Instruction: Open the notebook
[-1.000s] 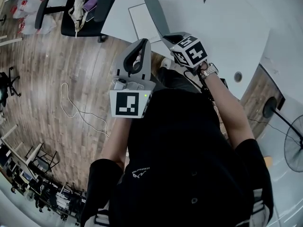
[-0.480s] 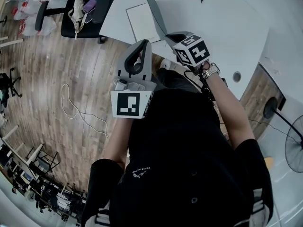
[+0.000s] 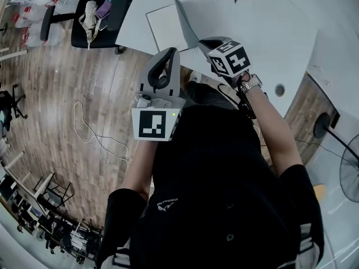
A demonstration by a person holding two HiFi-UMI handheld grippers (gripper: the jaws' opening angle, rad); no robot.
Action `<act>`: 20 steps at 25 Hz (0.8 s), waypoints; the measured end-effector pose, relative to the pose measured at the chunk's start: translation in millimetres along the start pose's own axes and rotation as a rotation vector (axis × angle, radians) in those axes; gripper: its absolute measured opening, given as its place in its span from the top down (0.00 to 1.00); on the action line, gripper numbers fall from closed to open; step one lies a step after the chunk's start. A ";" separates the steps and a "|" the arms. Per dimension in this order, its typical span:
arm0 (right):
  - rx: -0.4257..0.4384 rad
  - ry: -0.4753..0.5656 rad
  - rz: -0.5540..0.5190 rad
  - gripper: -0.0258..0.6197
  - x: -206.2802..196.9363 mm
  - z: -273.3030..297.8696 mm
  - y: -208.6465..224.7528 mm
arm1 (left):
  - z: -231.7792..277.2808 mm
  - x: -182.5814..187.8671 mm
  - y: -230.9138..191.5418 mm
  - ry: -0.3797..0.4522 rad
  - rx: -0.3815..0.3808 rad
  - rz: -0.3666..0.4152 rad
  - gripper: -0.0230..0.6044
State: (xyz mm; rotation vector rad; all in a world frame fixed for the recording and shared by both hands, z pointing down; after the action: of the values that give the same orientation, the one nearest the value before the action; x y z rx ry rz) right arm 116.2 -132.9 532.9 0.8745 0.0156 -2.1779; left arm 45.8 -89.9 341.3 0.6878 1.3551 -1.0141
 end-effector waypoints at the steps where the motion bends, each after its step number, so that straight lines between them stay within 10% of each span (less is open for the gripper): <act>1: -0.002 -0.002 0.004 0.94 -0.6 0.3 1.4 | 1.1 -0.2 -0.1 -0.003 -0.001 -0.001 0.95; 20: -0.055 -0.022 0.086 0.94 -18.2 -0.4 37.6 | 15.8 -4.8 5.7 -0.010 -0.026 0.001 0.95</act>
State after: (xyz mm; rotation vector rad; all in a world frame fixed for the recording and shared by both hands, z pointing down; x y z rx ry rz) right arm 150.0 -147.1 553.0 0.8056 0.0269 -2.0969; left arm 58.4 -100.4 347.3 0.6627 1.3569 -0.9959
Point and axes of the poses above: the fingertips, and each gripper's own axes: z forward along the fingers, y to its right, x out of its top, the point moved 1 cm from there along -z, backward along the fingers, and after that the axes turned 4 degrees about -x, right-handed, at the moved point
